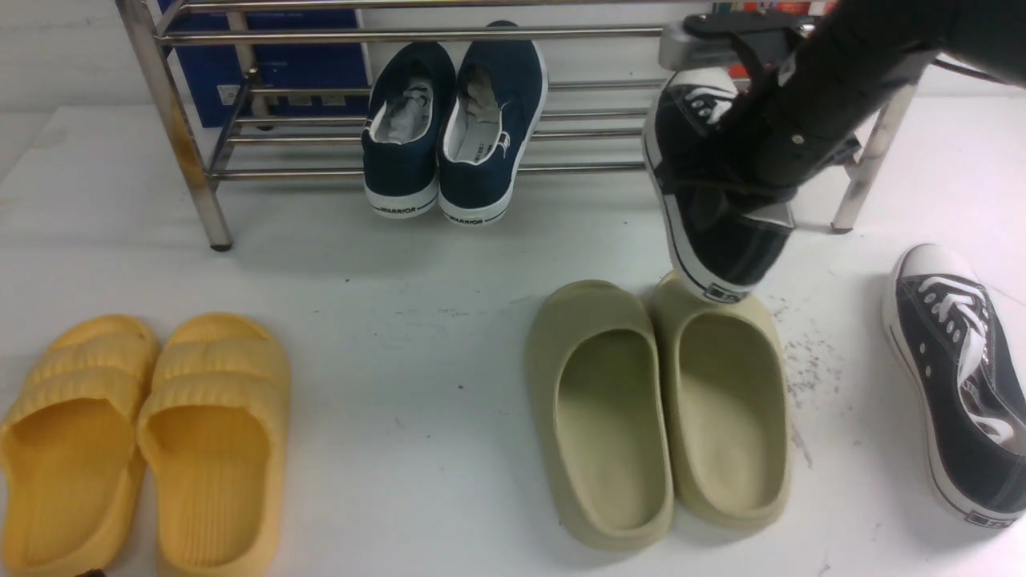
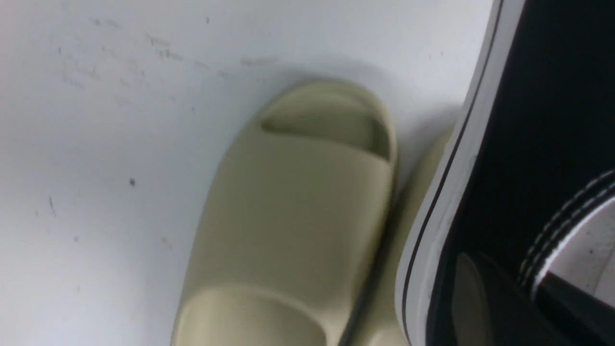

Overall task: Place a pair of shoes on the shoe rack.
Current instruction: Use the right arm to put a shoe into the shoe rack

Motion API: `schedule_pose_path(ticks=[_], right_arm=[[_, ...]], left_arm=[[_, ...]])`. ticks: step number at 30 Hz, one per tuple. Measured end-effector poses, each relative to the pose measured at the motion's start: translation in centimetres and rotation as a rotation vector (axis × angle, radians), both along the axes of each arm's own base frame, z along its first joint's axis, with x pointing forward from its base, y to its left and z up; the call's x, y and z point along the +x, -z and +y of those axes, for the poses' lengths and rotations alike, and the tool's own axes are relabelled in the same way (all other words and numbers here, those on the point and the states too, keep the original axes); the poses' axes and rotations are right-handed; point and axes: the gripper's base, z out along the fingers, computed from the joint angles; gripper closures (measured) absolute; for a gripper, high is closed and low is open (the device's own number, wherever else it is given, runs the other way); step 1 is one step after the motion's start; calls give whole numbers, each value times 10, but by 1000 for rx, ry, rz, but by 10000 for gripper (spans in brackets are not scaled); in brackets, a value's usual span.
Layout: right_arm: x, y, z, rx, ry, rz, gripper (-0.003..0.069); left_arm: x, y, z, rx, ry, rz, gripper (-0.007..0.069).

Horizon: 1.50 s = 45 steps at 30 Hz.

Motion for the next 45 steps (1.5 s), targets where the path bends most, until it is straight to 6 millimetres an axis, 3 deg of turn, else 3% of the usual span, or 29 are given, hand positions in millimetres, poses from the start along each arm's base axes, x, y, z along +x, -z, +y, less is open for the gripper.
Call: schedule_pose_path(ticks=[9, 18, 25, 45], right_arm=[[61, 15, 24, 24, -10, -82, 637], [93, 28, 35, 20, -14, -145, 637], [102, 38, 39, 18, -13, -171, 636], [109, 27, 34, -46, -41, -301, 619]], left_arm=[[0, 0, 0, 0, 0, 0, 565], [0, 0, 0, 0, 0, 0, 553], [0, 0, 0, 0, 0, 0, 547], [0, 0, 0, 0, 0, 0, 532]])
